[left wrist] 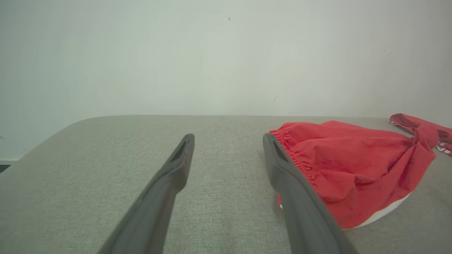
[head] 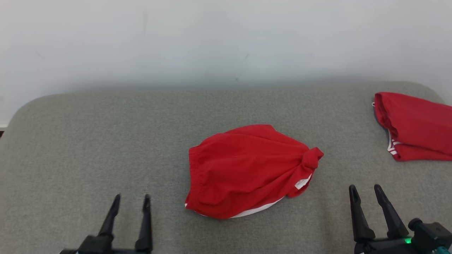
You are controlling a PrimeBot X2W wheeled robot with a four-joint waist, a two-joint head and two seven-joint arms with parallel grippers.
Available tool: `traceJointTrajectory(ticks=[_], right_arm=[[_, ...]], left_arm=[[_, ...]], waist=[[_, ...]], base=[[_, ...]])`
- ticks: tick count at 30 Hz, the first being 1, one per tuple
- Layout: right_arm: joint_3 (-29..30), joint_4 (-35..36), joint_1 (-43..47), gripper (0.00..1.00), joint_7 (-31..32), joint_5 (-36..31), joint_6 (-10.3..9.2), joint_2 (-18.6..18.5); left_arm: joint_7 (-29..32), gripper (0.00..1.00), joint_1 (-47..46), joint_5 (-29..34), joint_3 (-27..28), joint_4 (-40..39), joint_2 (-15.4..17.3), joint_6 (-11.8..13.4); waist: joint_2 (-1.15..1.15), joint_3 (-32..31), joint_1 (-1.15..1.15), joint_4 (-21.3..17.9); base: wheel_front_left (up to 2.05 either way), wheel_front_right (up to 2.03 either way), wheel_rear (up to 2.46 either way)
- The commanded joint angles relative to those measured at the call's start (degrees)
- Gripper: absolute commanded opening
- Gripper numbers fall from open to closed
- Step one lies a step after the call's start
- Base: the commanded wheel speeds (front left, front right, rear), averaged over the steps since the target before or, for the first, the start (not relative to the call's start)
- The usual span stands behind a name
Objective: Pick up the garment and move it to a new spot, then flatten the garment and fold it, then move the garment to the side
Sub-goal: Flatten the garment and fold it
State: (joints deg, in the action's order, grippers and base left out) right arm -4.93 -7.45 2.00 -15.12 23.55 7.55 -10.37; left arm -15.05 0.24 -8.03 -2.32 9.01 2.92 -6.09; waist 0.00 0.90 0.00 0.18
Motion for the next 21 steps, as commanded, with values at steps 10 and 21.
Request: traceJointTrajectory(ticks=[10,21], right_arm=[[-2.13,-0.51,-3.02,1.00,0.00,-0.30,-0.16,-0.93],[-1.12,0.08,-3.99,1.00,0.00,0.27,-0.16,-0.87]], left_arm=[[-0.17,1.00,-10.13,-1.47,-9.58,11.94,2.77,-1.28],[-0.13,0.00,-17.72,-9.25,-20.07,24.50,6.23,-1.34]], waist=[[0.00,3.77,0.00,-4.53],[0.00,6.52,0.00,-7.93]], base=[[0.00,0.00,0.00],[0.00,0.00,0.00]])
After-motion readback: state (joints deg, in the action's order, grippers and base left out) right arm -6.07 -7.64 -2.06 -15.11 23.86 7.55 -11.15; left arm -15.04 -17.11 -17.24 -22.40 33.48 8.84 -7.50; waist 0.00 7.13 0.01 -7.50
